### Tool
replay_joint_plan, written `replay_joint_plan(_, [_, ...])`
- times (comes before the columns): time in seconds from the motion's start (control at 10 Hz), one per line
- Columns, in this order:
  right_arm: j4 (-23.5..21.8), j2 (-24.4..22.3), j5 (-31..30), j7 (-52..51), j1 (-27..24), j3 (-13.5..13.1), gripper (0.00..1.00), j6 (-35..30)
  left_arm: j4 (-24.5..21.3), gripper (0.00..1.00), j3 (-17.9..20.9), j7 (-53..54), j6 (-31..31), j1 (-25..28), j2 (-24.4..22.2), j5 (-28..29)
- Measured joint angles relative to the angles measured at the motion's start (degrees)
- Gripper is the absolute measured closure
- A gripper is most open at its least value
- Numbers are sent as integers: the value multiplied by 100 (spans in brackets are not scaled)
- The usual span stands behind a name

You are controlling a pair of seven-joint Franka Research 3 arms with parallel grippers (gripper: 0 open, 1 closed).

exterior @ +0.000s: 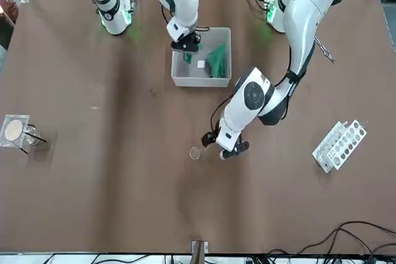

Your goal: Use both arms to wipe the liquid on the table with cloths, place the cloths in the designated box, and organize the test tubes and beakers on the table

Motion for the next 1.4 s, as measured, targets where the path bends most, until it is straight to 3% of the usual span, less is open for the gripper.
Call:
replay_joint_plan(0.3, [36, -4, -22, 89, 0, -36, 32, 80, 60, 1, 4, 0, 113, -25, 10, 7])
replay_joint_plan(0.5, [109, -6, -29, 107, -4, -123, 19, 101, 81, 4, 21, 1, 224, -52, 58, 24])
replay_joint_plan(0.6, [200, -11, -77, 80, -18, -258, 5, 114, 84, 4, 63, 4, 379, -75, 112, 28])
replay_joint_plan(0.9, [573, -30, -146, -837, -487, -613, 1, 112, 111, 10, 210, 4, 485, -240, 185, 30])
replay_joint_plan(1.0, [666, -32, -150, -1316, -796, -630, 1, 111, 137, 15, 211, 4, 485, -248, 188, 30])
replay_joint_plan(1.1, [735, -33, -150, -1844, -1141, -639, 1, 112, 171, 27, 214, 7, 487, -249, 191, 30])
replay_joint_plan(1.3, [814, -36, -150, -2677, -1598, -649, 1, 139, 284, 35, 272, 11, 537, -256, 194, 31])
replay_joint_plan(1.4, [833, -35, -148, -3024, -1756, -651, 1, 145, 339, 35, 300, 12, 651, -254, 195, 31])
